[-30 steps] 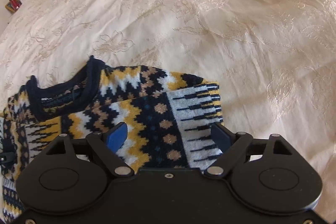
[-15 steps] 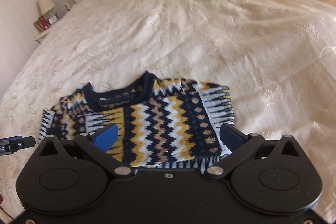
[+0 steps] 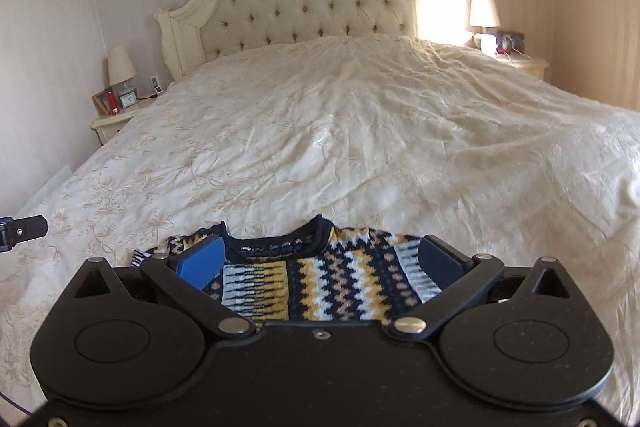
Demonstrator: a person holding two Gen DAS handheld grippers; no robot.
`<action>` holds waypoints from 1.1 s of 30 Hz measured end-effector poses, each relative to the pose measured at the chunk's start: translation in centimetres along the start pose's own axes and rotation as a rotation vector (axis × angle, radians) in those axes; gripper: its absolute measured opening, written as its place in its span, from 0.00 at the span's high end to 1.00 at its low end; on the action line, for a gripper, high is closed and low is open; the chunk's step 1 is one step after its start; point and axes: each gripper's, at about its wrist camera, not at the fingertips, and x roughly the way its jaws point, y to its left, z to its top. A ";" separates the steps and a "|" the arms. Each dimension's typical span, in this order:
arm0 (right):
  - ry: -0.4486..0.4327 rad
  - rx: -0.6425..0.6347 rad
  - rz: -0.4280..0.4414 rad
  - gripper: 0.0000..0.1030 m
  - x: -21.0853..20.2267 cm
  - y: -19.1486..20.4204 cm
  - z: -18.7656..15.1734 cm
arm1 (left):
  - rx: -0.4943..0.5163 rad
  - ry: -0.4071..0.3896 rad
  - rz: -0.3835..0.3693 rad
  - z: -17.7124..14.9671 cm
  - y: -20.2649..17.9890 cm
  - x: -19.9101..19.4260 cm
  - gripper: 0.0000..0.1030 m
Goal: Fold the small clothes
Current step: 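Move both open grippers to the navy ribbed hem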
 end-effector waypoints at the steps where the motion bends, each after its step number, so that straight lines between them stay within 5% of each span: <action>1: -0.012 0.018 -0.037 0.01 -0.5 0.0 -0.4 | -0.001 0.015 0.001 -0.4 -0.1 -0.2 0.20; 5: 0.010 -0.005 -0.146 0.01 -1.5 0.0 -1.8 | -0.029 0.097 0.003 -2.6 -0.4 -1.1 0.21; 9: 0.096 0.005 -0.044 0.02 -2.5 -1.1 -3.8 | -0.068 0.189 -0.008 -5.7 -0.5 -2.3 0.21; 23: 0.372 -0.021 0.078 0.07 -8.2 -2.6 -15.3 | -0.070 0.426 -0.026 -16.9 -1.7 -7.5 0.25; 33: 0.484 0.026 0.064 0.08 -7.5 -4.2 -19.3 | -0.092 0.502 -0.033 -20.7 -1.5 -6.8 0.25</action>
